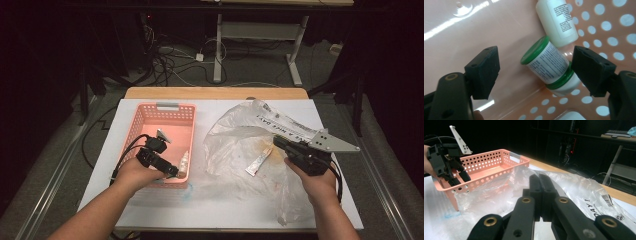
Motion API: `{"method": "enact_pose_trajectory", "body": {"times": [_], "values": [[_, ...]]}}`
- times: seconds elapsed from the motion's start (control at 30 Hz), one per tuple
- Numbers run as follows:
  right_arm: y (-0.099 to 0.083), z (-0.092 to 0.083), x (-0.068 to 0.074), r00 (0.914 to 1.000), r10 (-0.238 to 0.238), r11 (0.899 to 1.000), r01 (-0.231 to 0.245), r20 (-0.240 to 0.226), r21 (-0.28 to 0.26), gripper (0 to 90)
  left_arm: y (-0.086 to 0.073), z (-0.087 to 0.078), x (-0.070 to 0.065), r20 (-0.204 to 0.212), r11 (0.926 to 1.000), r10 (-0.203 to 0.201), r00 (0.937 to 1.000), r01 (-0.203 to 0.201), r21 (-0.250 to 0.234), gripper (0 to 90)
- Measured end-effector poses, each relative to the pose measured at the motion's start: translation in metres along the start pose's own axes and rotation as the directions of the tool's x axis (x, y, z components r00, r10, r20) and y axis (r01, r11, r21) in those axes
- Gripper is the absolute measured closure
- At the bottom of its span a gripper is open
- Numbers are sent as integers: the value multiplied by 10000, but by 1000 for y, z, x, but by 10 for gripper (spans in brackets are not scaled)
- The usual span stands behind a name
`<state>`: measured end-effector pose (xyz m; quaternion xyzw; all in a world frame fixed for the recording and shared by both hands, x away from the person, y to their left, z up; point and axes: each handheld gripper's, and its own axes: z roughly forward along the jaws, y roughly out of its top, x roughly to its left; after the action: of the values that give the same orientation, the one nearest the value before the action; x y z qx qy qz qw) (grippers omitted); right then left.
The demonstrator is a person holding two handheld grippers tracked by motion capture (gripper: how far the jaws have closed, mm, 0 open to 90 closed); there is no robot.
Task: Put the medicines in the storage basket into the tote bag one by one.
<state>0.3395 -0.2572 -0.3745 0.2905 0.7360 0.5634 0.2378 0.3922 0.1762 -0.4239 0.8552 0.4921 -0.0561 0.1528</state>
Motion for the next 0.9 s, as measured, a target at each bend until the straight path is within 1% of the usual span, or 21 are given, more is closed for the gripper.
{"method": "enact_pose_trajectory", "body": {"times": [0.07,0.1,0.2,0.27,0.53,0.63,0.7,0.73,0.8,0.83,0.87,0.9], "values": [[0,0,0,10000,0,10000,0,19,17,900,2,1,1,94,9999,-14,10000,12,171,269],[0,0,0,10000,8,10000,-8,29,3,900,2,2,1,155,9997,-75,9999,71,252,274],[0,0,0,10000,-22,10000,22,33,-20,900,4,4,1,139,9984,28,9999,-36,566,318],[0,0,0,10000,-34,10000,34,31,-24,900,5,5,1,196,9978,33,9998,-45,655,348],[1,-1,0,10000,-16,10000,16,3,-31,900,6,7,2,567,9944,-102,9983,42,1054,416],[1,-1,1,10000,-24,10000,24,-18,-9,900,9,8,4,690,9907,-183,9975,88,1356,421],[1,-1,1,10000,-17,10000,17,-16,-7,900,10,10,5,783,9894,-312,9964,197,1440,421],[1,-1,1,10000,1,10000,-1,-10,-16,900,11,9,6,789,9890,-275,9965,156,1472,421],[1,-1,1,10000,-6,10000,6,-11,-24,900,12,9,6,842,9883,-344,9959,213,1510,423],[1,-1,1,10000,-5,10000,5,-12,-20,900,12,9,7,775,9895,-363,9963,249,1423,428],[1,-1,1,10000,-15,10000,15,-13,-18,900,12,10,6,496,9893,-270,9984,196,1449,448],[1,-1,1,10000,17,10000,-17,-13,-27,900,12,12,7,279,9867,-233,9993,185,1615,471]]}}
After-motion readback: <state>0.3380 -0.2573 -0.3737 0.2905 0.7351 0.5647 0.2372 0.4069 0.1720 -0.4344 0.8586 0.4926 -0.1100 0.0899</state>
